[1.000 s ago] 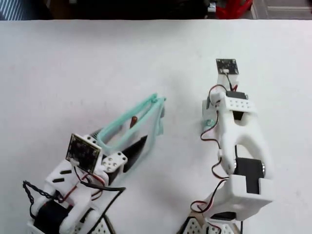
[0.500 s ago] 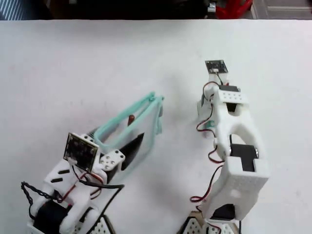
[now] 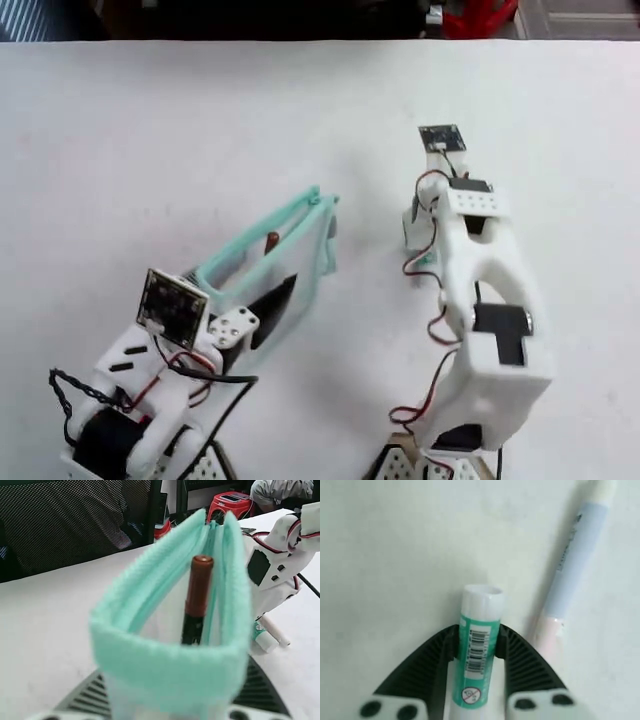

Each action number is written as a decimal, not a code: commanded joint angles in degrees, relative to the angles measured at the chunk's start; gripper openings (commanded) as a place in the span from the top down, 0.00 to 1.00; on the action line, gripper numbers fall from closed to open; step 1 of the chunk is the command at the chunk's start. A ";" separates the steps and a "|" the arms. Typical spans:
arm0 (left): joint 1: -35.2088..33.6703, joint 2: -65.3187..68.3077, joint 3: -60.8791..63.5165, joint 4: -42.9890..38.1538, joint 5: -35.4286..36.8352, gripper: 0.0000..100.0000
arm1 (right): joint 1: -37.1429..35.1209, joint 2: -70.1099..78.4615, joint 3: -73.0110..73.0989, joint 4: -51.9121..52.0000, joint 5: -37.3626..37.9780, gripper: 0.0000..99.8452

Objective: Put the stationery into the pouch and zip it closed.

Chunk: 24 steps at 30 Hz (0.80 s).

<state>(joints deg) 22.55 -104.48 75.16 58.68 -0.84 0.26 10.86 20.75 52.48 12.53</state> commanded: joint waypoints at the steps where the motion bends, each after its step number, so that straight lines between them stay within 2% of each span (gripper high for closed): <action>1: -0.48 -0.04 -0.09 -1.76 0.18 0.76 | -2.24 -18.51 5.54 -2.59 0.44 0.98; 6: -0.48 -0.04 0.00 -1.58 0.18 0.76 | -10.51 -40.48 10.81 0.40 1.23 0.98; 9: -0.48 -0.04 0.00 -1.49 0.18 0.76 | -16.22 -51.47 9.49 5.49 4.57 0.98; 12: -0.48 -0.04 0.70 -1.76 0.18 0.76 | -19.91 -59.91 5.98 8.48 4.48 0.98; 17: -0.31 -0.04 2.64 -3.96 0.18 0.76 | -24.57 -68.79 -2.37 8.57 4.22 0.98; 24: -0.40 -0.04 2.55 -3.96 0.18 0.76 | -36.70 -70.02 -11.78 -0.31 -5.63 0.98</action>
<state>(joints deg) 22.55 -104.48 78.15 56.13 -0.84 -33.05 -59.91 13.19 57.41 9.98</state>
